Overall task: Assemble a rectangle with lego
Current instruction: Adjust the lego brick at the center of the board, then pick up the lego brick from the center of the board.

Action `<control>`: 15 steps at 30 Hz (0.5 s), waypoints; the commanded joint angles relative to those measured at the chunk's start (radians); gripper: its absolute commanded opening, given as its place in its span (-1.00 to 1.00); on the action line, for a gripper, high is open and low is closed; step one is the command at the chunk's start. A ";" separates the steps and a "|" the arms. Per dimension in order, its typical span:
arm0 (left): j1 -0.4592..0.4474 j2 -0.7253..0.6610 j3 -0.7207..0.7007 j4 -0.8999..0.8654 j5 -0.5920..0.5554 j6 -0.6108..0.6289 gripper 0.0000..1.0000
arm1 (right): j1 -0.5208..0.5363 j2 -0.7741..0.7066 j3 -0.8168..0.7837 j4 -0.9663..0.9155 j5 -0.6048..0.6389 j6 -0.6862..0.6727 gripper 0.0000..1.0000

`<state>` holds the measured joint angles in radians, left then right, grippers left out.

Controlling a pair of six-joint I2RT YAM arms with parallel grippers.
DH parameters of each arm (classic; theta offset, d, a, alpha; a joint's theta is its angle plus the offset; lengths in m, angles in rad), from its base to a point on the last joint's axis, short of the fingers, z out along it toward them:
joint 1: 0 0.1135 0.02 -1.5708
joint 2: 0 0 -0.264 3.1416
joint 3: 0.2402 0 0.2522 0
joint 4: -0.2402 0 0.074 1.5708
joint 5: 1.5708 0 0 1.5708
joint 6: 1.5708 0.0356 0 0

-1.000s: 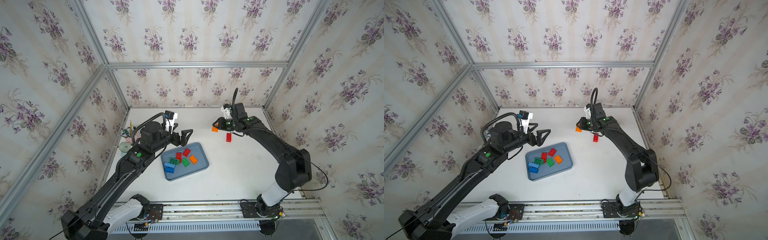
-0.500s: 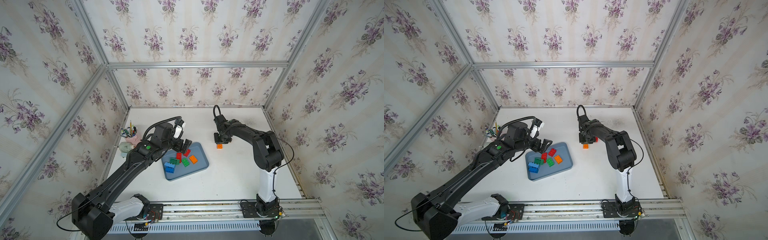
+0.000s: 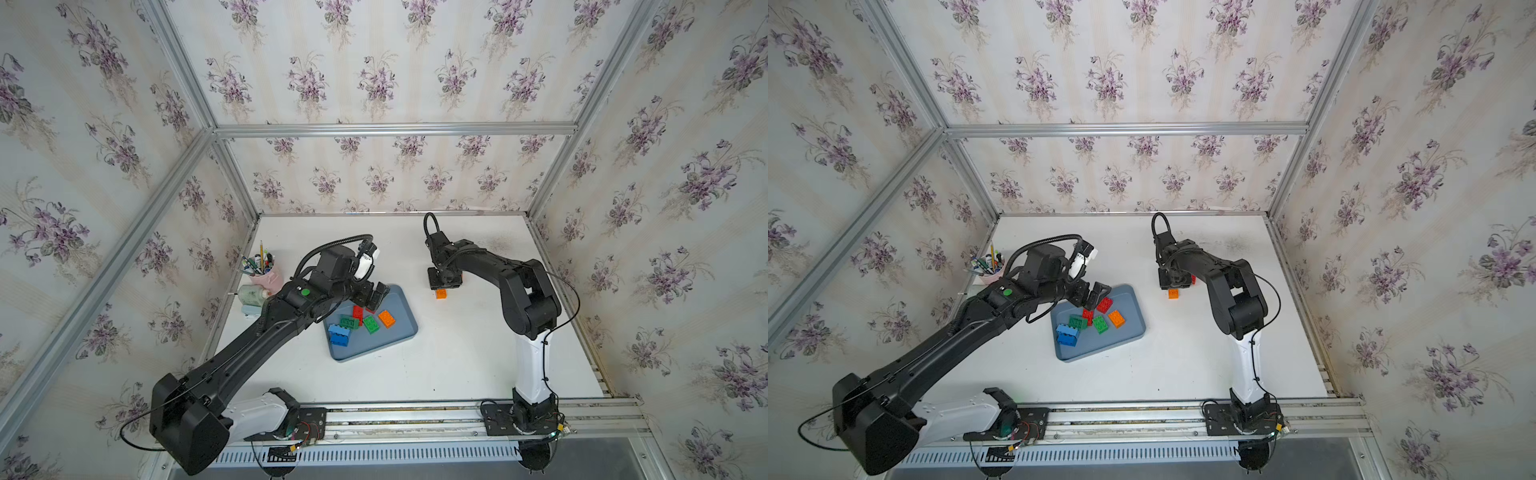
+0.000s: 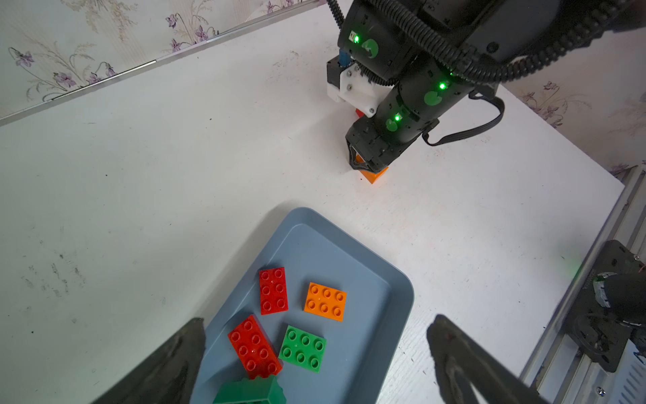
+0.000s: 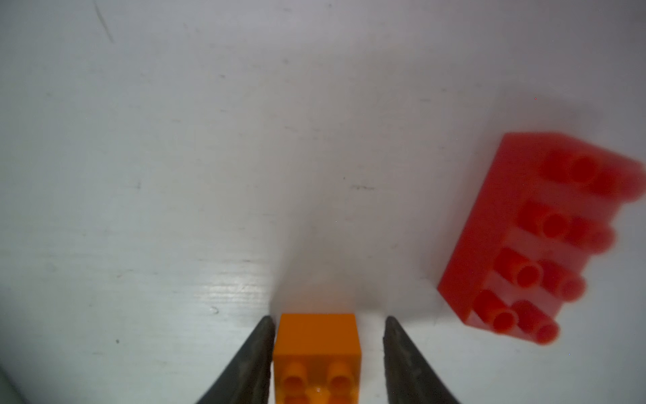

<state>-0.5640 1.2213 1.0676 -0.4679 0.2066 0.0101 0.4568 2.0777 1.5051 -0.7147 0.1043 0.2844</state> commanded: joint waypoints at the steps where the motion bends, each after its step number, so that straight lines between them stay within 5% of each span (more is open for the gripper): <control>1: -0.031 0.013 0.004 -0.025 -0.072 -0.065 1.00 | -0.001 -0.053 0.003 -0.011 0.030 -0.010 0.16; 7: 0.001 -0.032 -0.031 -0.049 -0.168 -0.213 1.00 | 0.067 -0.212 -0.010 0.003 -0.004 -0.041 0.18; 15: 0.289 -0.151 -0.090 -0.082 -0.129 -0.356 1.00 | 0.297 -0.315 -0.031 0.057 -0.097 -0.043 0.12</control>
<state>-0.3267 1.0897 0.9951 -0.5282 0.0586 -0.2852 0.7136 1.7748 1.4750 -0.6827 0.0456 0.2367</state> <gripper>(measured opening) 0.997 0.561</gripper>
